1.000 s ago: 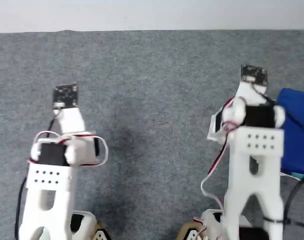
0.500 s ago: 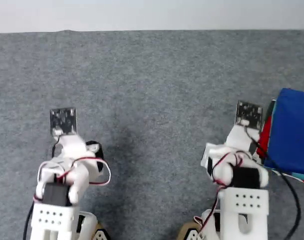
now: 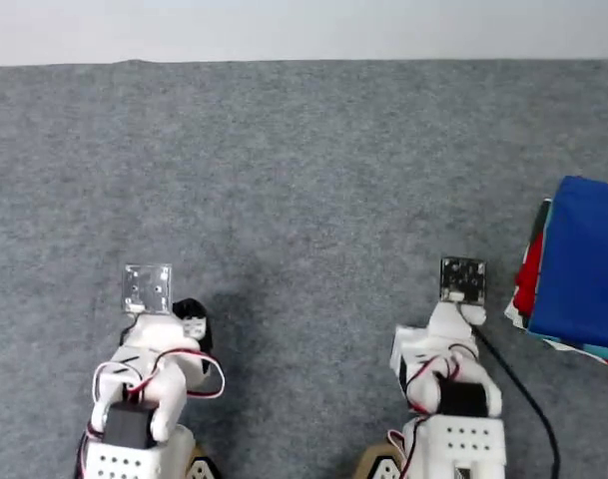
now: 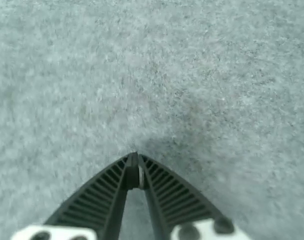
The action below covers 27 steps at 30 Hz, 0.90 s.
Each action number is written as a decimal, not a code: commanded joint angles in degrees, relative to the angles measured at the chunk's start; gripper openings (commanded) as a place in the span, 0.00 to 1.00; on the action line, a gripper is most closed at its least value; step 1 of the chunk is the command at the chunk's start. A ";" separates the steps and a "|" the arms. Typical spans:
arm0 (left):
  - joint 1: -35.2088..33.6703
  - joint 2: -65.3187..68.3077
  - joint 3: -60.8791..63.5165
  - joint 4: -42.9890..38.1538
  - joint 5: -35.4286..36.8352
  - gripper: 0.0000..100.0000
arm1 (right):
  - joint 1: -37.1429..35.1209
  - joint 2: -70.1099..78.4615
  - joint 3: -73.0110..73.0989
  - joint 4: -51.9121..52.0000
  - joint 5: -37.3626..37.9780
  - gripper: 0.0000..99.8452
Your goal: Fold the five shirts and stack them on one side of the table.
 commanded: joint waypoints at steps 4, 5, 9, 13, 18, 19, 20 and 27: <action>0.09 -1.58 1.10 -0.79 -0.88 0.00 | -0.22 -14.37 2.29 4.09 0.62 0.01; -0.09 -1.67 1.10 0.00 -0.97 0.00 | -0.22 -15.78 2.20 5.58 0.70 0.01; -1.85 -1.58 1.10 1.05 -1.14 0.00 | -0.13 -18.42 2.02 12.79 0.62 0.01; -3.25 -1.41 1.10 1.14 -1.14 0.00 | 0.13 -18.77 2.02 15.16 0.44 0.01; -2.73 -1.58 1.10 6.07 -1.23 0.01 | -0.04 -18.42 2.02 17.10 0.62 0.01; -2.81 -1.58 1.10 6.77 -1.23 0.01 | -0.04 -18.42 2.02 18.07 0.62 0.01; -2.90 -1.67 1.10 7.74 -1.23 0.01 | -0.04 -18.42 2.02 18.95 0.62 0.01; -2.81 -1.67 1.10 9.67 -1.23 0.01 | 0.22 -18.86 2.02 21.58 0.44 0.01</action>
